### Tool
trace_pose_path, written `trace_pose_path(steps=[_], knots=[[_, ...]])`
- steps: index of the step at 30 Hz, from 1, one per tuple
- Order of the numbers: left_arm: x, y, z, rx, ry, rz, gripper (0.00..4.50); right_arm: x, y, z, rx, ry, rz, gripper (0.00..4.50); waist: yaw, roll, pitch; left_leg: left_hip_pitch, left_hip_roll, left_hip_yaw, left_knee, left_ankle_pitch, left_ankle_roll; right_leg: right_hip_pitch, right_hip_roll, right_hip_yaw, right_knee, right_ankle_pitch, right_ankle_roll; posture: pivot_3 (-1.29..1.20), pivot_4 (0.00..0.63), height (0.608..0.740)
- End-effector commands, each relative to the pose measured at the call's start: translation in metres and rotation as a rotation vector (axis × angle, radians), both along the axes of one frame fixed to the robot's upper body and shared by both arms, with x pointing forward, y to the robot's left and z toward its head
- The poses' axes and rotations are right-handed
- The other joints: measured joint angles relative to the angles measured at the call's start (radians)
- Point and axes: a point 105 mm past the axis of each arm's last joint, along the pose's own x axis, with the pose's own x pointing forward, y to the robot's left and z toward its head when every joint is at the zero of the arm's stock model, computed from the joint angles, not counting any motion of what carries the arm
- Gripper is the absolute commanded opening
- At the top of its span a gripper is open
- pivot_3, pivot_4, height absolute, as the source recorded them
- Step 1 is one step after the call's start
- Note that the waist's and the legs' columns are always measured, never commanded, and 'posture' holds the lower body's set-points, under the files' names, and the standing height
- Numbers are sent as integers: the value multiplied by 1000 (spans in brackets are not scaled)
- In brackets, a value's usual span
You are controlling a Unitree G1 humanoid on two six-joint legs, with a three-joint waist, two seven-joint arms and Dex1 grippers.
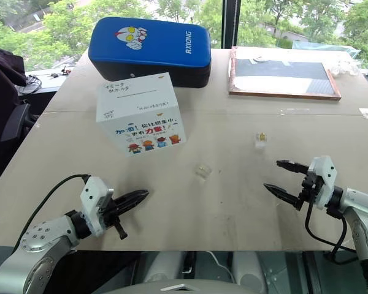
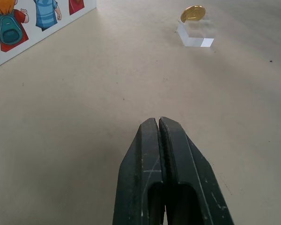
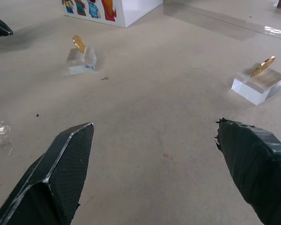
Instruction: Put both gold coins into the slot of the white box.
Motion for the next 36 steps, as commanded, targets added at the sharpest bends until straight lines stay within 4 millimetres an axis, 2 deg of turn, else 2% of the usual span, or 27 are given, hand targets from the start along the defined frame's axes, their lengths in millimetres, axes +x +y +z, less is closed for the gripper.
trace_pose_path(steps=[1,4,11,15,19,23,26,32,36], knots=[[0,-4,6,6,-35,-28,50,0,1,2,-13,-35,-8,4500,0,0,0,0,0,0,0,0,0,0,0,0,0,0,0,0,150,740],[4,-5,13,0,-48,-33,50,2,4,-1,-30,-50,-45,4500,0,0,0,0,0,0,0,0,0,0,1,0,0,0,0,0,150,740],[6,-7,12,-7,-41,-36,50,6,2,-4,-30,-47,-134,4500,0,0,0,1,0,1,0,0,0,0,2,-2,1,2,4,0,150,740],[8,-9,15,-12,-52,-51,50,18,3,-1,3,-77,-242,4500,0,0,-1,1,0,1,0,0,0,0,6,-2,2,2,4,0,150,740],[14,-16,35,-75,-108,-126,50,34,-3,7,58,-107,-378,4500,-1,0,-1,2,0,1,1,0,0,0,7,-1,3,2,3,0,150,740],[20,-34,60,-111,-179,-215,50,52,4,17,86,-138,-482,4500,0,0,-1,1,0,1,3,0,0,0,7,-1,4,2,3,0,150,740],[22,-45,70,-92,-187,-279,50,65,7,19,75,-153,-572,4500,-1,0,-1,1,0,1,4,0,0,0,7,-1,4,2,4,0,150,740],[24,-59,92,-68,-185,-411,50,92,29,29,152,-146,-671,4500,-7,0,-1,1,0,1,4,0,0,0,9,-1,6,2,4,0,150,740],[32,-62,101,-61,-215,-418,50,101,40,30,177,-124,-685,4500,-9,0,-1,1,0,1,4,0,0,-1,9,-1,6,2,4,0,150,740]])
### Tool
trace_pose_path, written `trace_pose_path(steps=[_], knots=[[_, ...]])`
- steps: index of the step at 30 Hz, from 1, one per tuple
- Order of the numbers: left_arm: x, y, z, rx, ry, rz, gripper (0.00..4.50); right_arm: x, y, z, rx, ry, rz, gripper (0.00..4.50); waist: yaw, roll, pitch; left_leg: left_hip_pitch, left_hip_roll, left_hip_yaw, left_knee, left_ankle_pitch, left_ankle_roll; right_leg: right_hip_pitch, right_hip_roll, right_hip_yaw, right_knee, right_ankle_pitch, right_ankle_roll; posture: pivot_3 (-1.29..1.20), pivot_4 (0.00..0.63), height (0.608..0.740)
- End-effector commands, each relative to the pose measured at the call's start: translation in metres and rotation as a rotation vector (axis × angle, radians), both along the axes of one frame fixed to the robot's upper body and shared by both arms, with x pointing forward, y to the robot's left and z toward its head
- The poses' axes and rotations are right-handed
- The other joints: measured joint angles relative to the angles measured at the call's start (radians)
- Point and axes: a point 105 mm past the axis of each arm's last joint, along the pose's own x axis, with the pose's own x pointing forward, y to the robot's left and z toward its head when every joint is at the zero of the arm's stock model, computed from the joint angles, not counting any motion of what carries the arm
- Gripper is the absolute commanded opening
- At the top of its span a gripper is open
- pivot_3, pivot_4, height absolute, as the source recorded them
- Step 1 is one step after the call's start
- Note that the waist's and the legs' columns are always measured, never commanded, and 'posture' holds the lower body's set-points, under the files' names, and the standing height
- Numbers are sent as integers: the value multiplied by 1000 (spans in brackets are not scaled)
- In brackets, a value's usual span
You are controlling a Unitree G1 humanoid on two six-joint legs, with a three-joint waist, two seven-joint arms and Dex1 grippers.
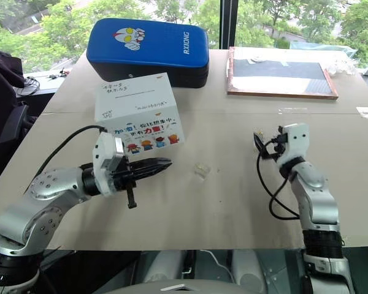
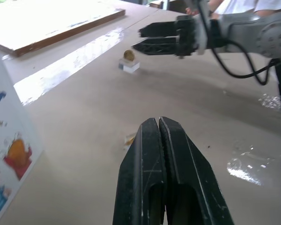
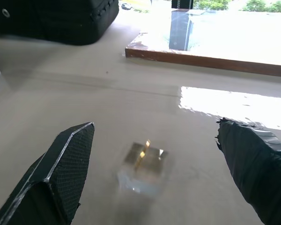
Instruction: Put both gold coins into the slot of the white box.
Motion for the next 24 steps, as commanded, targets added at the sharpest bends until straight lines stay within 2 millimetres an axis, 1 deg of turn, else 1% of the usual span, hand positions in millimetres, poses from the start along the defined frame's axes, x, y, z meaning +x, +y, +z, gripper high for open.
trace_pose_path(steps=[1,2,3,5,6,7,8,11,12,13,17,20,23,24], knots=[[0,-5,8,5,-38,-23,50,6,5,3,-11,0,-12,4500,0,0,0,0,0,0,0,0,0,0,0,0,0,0,0,0,150,740],[1,-5,8,7,-41,-22,50,7,6,1,-18,12,-10,4500,0,0,0,0,0,0,0,0,0,0,0,0,0,0,0,0,150,740],[2,-5,8,12,-47,-18,12,8,6,-2,-24,32,-12,4254,-1,0,0,0,0,0,0,0,0,0,0,0,0,0,0,0,150,740],[4,-4,7,21,-56,-14,0,9,8,-8,-50,56,-4,3582,-1,0,0,0,0,0,0,0,0,0,0,0,0,0,0,0,150,740],[4,-4,7,18,-57,-12,0,9,9,-9,-57,60,3,3116,-3,0,0,0,0,0,0,0,0,0,0,0,0,0,0,0,150,740],[5,-4,6,17,-59,-8,0,9,9,-9,-56,59,-1,2486,-5,0,0,0,0,0,0,0,0,0,0,0,0,0,0,0,150,740],[5,-3,5,18,-62,-4,0,9,8,-8,-52,55,-8,2186,-7,0,0,0,0,0,0,0,0,0,0,0,0,0,0,0,150,740],[6,0,2,24,-66,8,0,10,7,-3,-46,30,-11,708,-15,0,0,0,0,0,0,0,0,-1,0,0,1,0,0,0,150,740],[6,0,1,24,-66,10,0,9,7,-1,-43,23,-13,291,-18,0,0,0,0,0,0,0,0,-1,0,0,1,0,0,0,150,740],[6,1,-1,27,-67,12,0,9,6,1,-40,12,-15,138,-18,0,0,0,0,0,0,0,0,-1,0,1,1,0,0,0,150,740],[6,2,-8,38,-67,21,0,8,6,5,-38,-10,-14,138,-18,0,0,0,0,0,0,0,0,-1,0,1,1,0,0,0,150,740],[8,2,-9,17,-68,32,0,7,6,9,-12,-26,-10,138,-18,0,0,0,0,0,0,0,0,-1,0,1,1,0,0,0,150,740],[13,-1,-3,-64,-61,56,0,5,14,20,75,-42,37,138,-17,0,0,0,0,0,0,0,0,-1,0,1,1,0,0,0,150,740],[18,-2,2,-131,-52,86,0,2,21,25,120,-46,81,138,-17,0,0,0,0,0,0,0,0,-1,0,1,2,0,0,0,150,740]])
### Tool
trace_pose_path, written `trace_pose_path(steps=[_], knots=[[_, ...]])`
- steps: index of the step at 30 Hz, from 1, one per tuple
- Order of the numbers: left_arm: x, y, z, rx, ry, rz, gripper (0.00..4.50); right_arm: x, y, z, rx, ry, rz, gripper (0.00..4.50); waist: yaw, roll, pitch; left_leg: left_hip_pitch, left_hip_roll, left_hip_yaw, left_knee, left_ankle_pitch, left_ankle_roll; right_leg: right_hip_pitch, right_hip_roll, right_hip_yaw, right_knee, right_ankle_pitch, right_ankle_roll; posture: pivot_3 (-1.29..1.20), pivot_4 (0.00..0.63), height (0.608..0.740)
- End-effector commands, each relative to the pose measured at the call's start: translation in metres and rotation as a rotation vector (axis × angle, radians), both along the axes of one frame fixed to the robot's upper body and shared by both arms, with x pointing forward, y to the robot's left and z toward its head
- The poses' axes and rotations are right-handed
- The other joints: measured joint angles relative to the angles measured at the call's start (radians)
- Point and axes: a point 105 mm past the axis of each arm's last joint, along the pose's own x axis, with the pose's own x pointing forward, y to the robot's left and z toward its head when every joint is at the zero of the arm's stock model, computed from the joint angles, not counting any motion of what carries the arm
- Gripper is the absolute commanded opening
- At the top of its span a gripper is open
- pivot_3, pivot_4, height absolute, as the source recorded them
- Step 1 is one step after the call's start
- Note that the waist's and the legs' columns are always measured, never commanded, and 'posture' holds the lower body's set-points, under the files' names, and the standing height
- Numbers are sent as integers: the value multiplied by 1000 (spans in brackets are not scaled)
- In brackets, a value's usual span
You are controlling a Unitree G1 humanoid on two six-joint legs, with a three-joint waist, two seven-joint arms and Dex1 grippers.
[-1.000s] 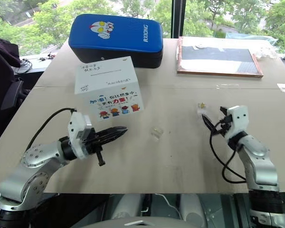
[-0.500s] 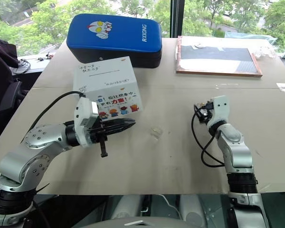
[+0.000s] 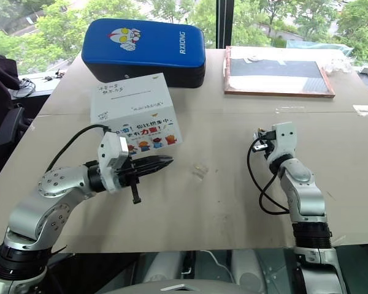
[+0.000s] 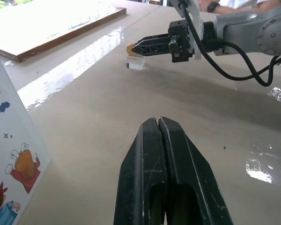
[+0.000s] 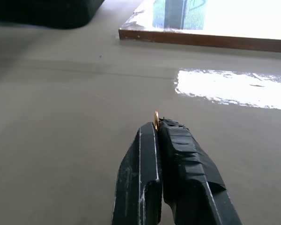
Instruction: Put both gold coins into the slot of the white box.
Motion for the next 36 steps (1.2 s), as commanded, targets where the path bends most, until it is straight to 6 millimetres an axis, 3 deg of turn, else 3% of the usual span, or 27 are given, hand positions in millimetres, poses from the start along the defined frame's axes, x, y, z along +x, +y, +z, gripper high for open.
trace_pose_path(steps=[1,7,13,18,22,29,36], knots=[[11,-3,19,-169,-15,57,0,-8,18,36,138,-90,111,138,2,0,0,0,0,0,0,0,0,0,0,0,0,0,0,0,150,740],[28,-10,49,-601,130,106,0,-32,60,76,531,-65,362,138,-1,0,0,-2,1,-3,7,0,0,0,-1,0,6,0,0,0,150,740],[24,-23,70,-949,306,-22,0,-59,92,120,872,-36,625,138,-1,0,0,-1,1,-3,11,0,0,0,-1,0,12,0,0,0,150,740],[19,-30,73,-1052,396,-98,0,-76,108,134,987,11,756,138,-2,0,0,-1,0,-3,11,0,0,0,0,-1,13,0,0,0,150,740],[21,-31,77,-1145,435,-96,0,-83,120,134,982,47,803,138,-2,0,0,-1,0,-2,12,0,0,-1,0,0,13,0,0,0,150,740],[15,-34,82,-1143,451,-143,3000,-90,130,134,967,72,871,0,-2,-1,0,-1,0,-2,11,0,0,-1,2,0,12,0,0,0,150,740],[11,-38,83,-1140,453,-195,3000,-97,135,139,975,74,951,0,-2,-1,0,-2,0,-2,11,0,0,-1,2,0,11,0,0,0,150,740]])
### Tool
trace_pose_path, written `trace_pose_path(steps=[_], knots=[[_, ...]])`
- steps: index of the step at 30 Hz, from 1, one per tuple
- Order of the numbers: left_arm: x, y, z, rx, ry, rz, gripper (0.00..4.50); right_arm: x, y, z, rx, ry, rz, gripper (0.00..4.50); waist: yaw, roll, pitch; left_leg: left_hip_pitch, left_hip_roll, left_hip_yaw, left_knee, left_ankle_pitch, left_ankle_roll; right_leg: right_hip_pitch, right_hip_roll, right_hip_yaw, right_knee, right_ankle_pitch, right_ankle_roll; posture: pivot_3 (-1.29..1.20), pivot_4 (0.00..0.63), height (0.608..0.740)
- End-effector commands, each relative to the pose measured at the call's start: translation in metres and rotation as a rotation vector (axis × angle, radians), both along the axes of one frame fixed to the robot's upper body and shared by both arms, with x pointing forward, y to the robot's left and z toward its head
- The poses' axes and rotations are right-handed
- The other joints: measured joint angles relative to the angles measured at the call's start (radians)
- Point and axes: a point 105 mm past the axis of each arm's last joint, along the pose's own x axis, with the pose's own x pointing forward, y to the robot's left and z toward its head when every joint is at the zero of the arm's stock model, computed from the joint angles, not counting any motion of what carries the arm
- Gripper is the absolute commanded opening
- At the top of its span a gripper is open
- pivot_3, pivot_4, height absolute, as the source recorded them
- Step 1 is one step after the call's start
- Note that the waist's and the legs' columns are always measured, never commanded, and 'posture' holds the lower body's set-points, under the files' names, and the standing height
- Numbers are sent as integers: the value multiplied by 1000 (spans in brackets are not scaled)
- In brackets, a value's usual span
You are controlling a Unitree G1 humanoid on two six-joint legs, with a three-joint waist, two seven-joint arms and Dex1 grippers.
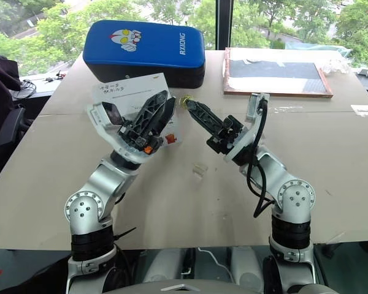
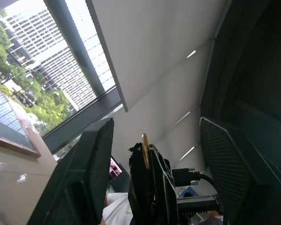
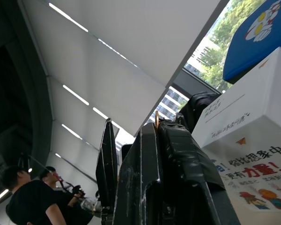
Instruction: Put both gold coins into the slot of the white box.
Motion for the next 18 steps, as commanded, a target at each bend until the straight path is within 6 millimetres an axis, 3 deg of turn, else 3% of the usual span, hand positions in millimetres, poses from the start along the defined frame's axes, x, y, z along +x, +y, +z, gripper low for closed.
trace_pose_path(steps=[1,6,9,13,14,18], knots=[[-10,-3,12,-20,-70,-42,3000,-12,1,16,53,-66,58,0,0,0,0,0,0,0,0,0,0,0,0,0,0,0,0,0,150,740],[-14,-7,11,-21,-80,-79,3000,-18,3,18,64,-80,99,0,0,0,0,0,0,0,0,0,0,0,0,0,0,0,0,0,150,740],[-16,-9,10,-12,-92,-97,2213,-19,4,19,62,-82,105,0,0,0,0,0,0,0,0,0,0,0,0,0,0,0,0,0,150,740],[-20,-13,8,0,-105,-125,291,-20,4,20,58,-86,111,0,-1,0,0,0,0,0,0,0,0,0,0,0,-1,0,0,0,150,740],[-22,-14,8,1,-109,-132,58,-21,4,20,56,-87,112,0,0,0,0,0,0,0,0,0,0,0,0,0,-1,0,0,0,150,740],[-22,-15,8,-4,-113,-135,58,-21,5,20,48,-91,112,0,0,0,0,0,0,0,-1,0,0,0,0,0,-1,0,0,0,150,740]])
